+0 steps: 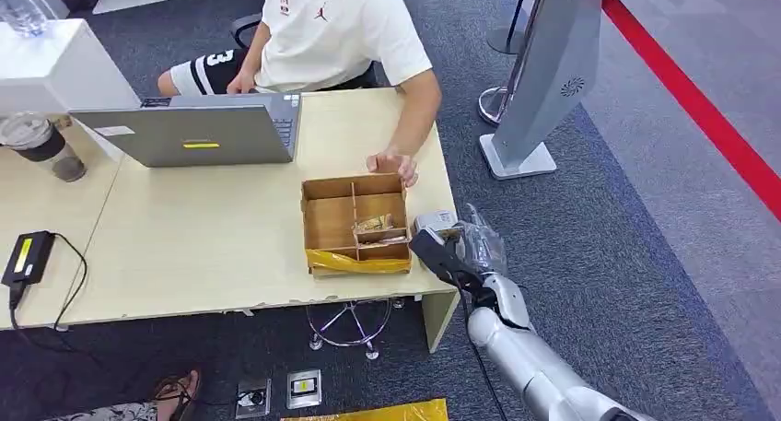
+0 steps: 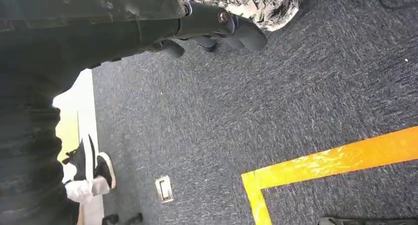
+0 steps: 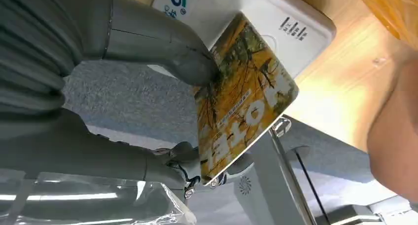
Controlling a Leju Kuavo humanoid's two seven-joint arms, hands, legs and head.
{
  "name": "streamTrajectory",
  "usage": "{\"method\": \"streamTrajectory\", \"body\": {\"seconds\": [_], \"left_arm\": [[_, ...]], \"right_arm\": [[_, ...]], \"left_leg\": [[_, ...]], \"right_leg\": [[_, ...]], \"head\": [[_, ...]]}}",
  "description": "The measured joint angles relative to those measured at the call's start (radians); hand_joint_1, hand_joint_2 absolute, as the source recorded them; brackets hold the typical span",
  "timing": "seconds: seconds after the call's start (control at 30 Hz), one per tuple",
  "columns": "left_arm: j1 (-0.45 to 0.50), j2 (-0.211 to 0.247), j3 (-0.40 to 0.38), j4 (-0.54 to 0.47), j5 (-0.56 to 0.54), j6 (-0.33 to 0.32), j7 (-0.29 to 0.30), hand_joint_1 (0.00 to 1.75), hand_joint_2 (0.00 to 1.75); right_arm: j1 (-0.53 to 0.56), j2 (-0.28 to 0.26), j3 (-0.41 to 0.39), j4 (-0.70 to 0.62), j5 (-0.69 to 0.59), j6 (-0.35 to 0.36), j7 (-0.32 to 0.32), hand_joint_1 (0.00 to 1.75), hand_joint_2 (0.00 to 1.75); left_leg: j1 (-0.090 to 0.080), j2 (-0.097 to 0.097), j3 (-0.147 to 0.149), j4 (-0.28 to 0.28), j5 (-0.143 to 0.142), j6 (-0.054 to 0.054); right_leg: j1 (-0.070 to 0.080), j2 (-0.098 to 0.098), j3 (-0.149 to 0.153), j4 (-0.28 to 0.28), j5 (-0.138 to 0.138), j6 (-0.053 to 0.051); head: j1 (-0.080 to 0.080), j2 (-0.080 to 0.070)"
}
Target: Pass the card to the sensor for recognition and then transmit it.
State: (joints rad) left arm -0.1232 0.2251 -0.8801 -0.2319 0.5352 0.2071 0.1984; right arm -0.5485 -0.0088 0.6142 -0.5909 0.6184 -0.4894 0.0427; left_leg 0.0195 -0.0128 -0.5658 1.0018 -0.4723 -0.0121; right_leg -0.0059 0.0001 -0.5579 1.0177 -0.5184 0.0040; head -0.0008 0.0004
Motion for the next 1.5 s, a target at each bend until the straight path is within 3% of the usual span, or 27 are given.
{"method": "streamTrajectory", "body": {"seconds": [0.5,0.77,0.9,1.17,1.4,1.5], "left_arm": [[0.000,-0.003,0.000,0.000,0.005,0.010,0.004,0.00,1.75],[0.001,-0.003,0.000,0.000,0.002,0.011,0.004,0.00,1.75],[0.002,-0.002,0.000,0.000,-0.002,0.009,0.004,0.00,1.75],[0.003,-0.002,0.000,0.000,-0.006,0.001,0.002,0.00,1.75],[0.002,-0.002,0.000,0.000,-0.005,-0.001,0.002,0.00,1.75],[0.002,-0.002,0.000,0.000,-0.009,-0.004,0.002,0.00,1.75]], "right_arm": [[-0.004,0.011,0.010,0.057,-0.008,-0.010,-0.007,1.75,1.75],[-0.014,0.008,0.006,0.037,-0.043,-0.149,-0.058,1.75,1.75],[-0.010,-0.018,-0.010,-0.080,-0.007,-0.184,-0.018,1.75,1.75],[0.041,-0.075,-0.073,-0.466,0.147,-0.193,0.073,1.75,1.75],[0.059,-0.089,-0.101,-0.664,0.177,-0.187,0.058,1.75,1.75],[0.056,-0.089,-0.100,-0.722,0.178,-0.151,0.032,1.75,1.75]], "left_leg": [[0.000,0.000,0.000,0.000,0.000,0.000],[0.000,0.000,0.000,0.000,0.000,0.000],[0.000,0.000,0.000,0.000,0.000,0.000],[0.000,0.000,0.000,0.000,0.000,0.000],[0.000,0.001,0.000,0.000,0.000,0.000],[0.000,0.001,0.000,0.000,0.000,0.000]], "right_leg": [[0.000,0.000,0.000,0.000,0.000,0.000],[0.000,0.000,0.000,0.000,0.000,0.000],[0.000,0.000,0.000,0.000,0.000,0.000],[0.000,0.000,0.000,0.000,0.000,0.000],[0.000,0.000,0.000,0.000,0.000,0.000],[0.000,0.000,0.000,0.000,0.000,0.000]], "head": [[0.000,0.000],[0.000,0.000],[0.000,0.000],[0.000,0.000],[0.000,0.000],[0.000,0.000]]}}
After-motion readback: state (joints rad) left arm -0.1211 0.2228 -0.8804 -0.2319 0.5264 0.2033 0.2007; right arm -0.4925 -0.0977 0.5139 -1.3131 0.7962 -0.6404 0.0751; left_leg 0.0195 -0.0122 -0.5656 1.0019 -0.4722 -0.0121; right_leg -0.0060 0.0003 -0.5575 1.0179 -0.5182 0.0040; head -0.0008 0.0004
